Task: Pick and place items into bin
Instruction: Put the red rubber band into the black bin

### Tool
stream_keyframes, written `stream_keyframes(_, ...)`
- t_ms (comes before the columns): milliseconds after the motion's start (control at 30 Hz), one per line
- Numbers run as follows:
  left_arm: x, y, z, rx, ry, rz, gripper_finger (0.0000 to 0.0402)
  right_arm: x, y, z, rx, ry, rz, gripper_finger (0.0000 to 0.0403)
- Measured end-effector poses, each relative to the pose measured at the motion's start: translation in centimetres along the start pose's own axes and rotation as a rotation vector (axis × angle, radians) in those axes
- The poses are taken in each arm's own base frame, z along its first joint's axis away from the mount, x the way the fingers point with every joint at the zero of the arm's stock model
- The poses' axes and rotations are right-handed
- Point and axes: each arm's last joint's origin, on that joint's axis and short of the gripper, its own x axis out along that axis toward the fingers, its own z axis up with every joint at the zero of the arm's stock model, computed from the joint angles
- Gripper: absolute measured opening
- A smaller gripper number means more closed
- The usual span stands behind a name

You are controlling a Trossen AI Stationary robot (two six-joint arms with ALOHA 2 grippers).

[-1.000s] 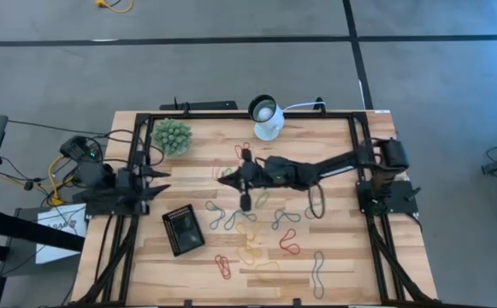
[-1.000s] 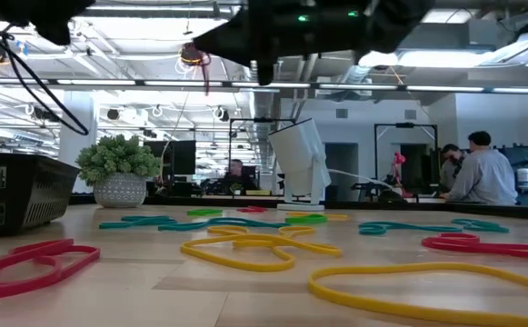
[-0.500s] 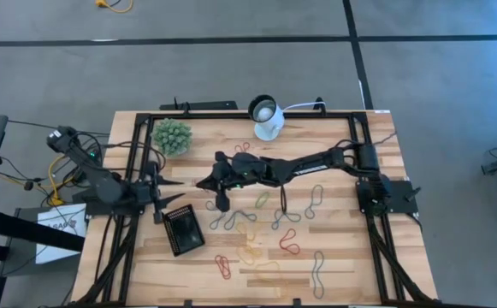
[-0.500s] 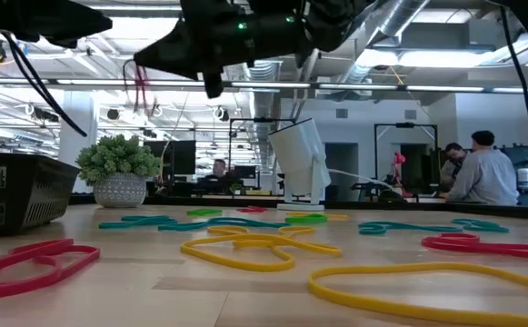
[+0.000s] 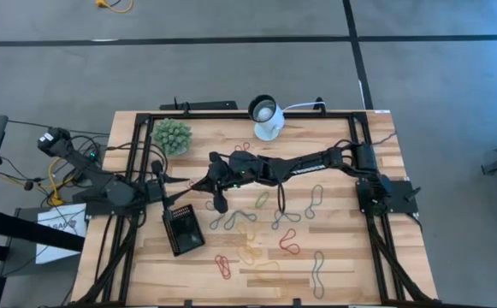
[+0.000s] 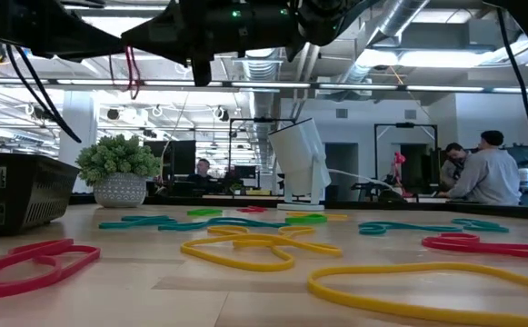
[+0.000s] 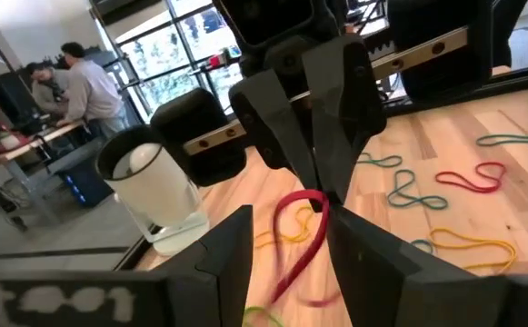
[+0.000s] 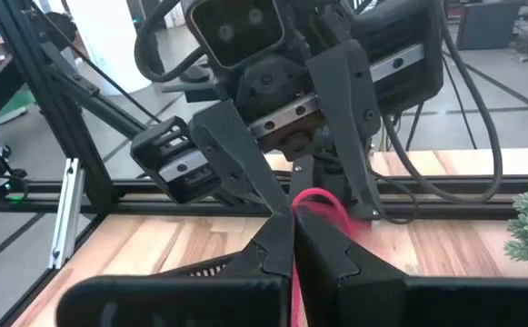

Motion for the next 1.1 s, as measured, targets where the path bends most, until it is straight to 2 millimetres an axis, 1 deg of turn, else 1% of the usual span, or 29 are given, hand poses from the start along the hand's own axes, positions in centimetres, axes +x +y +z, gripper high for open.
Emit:
stream_keyframes(200,0.2,0.2,0.0,-0.014,0.002,0.0,0.0132,-0.1,-0.4,0.0,-0.001,-0.001,-0.006,0.0)
stream_keyframes(267,0.2,0.2,-0.1,0.002,0.004,0.0,0.0125,-0.1,-0.4,0.0,-0.001,-0.002,-0.007,0.0)
stream_keyframes(367,0.2,0.1,-0.1,0.027,0.003,-0.024,0.009,-0.1,-0.5,0.0,0.0,-0.002,-0.008,0.0003)
stream_keyframes(467,0.2,0.0,-0.1,0.061,-0.002,-0.045,0.0028,-0.1,-0.6,0.0,-0.001,-0.005,-0.011,0.0016)
stream_keyframes(500,0.2,0.0,-0.1,0.069,-0.002,-0.045,0.0015,-0.1,-0.7,0.1,-0.01,-0.006,-0.013,0.0022)
stream_keyframes(700,0.2,0.0,-0.3,0.093,0.013,-0.048,0.0002,-0.2,-0.7,-0.1,-0.017,0.021,-0.015,0.0061)
stream_keyframes(800,0.2,0.0,-0.6,0.097,0.034,-0.059,0.0001,-0.9,-0.6,0.3,-0.006,0.079,-0.021,0.007)
stream_keyframes(867,0.2,-0.1,-1.0,0.092,0.061,-0.074,0.0001,-1.8,-0.3,1.0,0.004,0.136,-0.022,0.0071)
stream_keyframes(967,0.1,-0.3,-1.4,0.047,0.104,-0.149,0.0,-3.5,0.5,2.0,-0.028,0.246,-0.018,0.0072)
stream_keyframes(1033,0.0,-0.4,-1.1,-0.038,0.148,-0.221,0.0,-4.7,1.2,2.2,-0.038,0.351,-0.03,0.0072)
stream_keyframes(1100,-0.2,-0.4,-0.5,-0.178,0.206,-0.29,0.0,-5.6,1.7,2.2,-0.054,0.437,-0.055,0.0072)
